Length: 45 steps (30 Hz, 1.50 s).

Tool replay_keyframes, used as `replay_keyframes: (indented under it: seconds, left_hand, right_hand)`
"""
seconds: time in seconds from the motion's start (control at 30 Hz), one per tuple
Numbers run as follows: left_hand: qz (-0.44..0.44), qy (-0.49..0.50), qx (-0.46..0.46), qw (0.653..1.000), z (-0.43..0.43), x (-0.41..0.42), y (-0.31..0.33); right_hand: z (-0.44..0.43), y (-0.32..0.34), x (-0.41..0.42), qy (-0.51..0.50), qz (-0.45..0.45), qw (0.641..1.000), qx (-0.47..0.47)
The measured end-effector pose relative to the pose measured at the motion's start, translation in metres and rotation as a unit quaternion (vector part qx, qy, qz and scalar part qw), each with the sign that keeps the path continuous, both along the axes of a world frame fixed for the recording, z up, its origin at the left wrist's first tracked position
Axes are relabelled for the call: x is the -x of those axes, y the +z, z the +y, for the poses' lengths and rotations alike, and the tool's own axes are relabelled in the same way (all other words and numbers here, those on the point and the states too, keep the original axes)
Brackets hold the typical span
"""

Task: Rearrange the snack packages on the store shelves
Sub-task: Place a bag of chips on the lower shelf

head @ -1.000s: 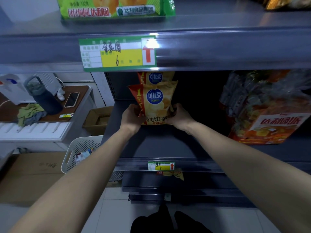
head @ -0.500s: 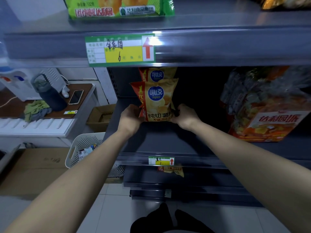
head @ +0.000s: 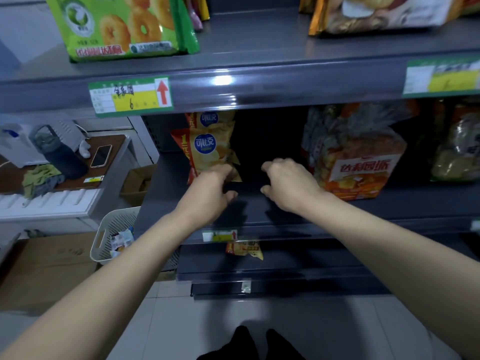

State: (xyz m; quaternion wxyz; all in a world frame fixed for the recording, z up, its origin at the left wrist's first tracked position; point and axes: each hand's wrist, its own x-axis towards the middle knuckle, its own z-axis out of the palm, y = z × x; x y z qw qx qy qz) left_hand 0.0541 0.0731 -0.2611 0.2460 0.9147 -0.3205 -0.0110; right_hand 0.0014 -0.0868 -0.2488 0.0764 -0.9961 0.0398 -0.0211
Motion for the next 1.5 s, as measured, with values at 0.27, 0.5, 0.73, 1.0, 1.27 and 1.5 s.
replay_keyframes:
  seconds: [0.27, 0.5, 0.73, 1.0, 1.27, 1.5]
  left_hand:
    - [-0.082, -0.082, 0.036, 0.993, -0.1, 0.122, 0.071]
    - [-0.154, -0.135, 0.073, 0.976, -0.194, 0.192, 0.14]
    - [-0.17, -0.12, 0.116, 0.971, -0.258, 0.179, 0.205]
    - [-0.185, -0.055, 0.084, 0.978, -0.319, 0.109, 0.232]
    - [-0.123, -0.01, 0.029, 0.992, -0.374, 0.042, 0.229]
    - [0.081, -0.004, 0.088, 0.993, -0.398, 0.016, 0.227]
  right_hand:
    - [-0.093, 0.067, 0.135, -0.004, -0.062, 0.996, 0.068]
    - [-0.191, 0.134, 0.212, -0.073, -0.156, 0.982, 0.079]
    - [-0.263, 0.193, 0.211, -0.144, -0.223, 0.963, 0.055]
    - [-0.306, 0.224, 0.139, -0.146, -0.214, 0.964, 0.064]
    - [-0.345, 0.228, 0.057, -0.179, -0.152, 0.972, 0.02]
    - [-0.363, 0.228, 0.016, -0.228, -0.126, 0.96, -0.102]
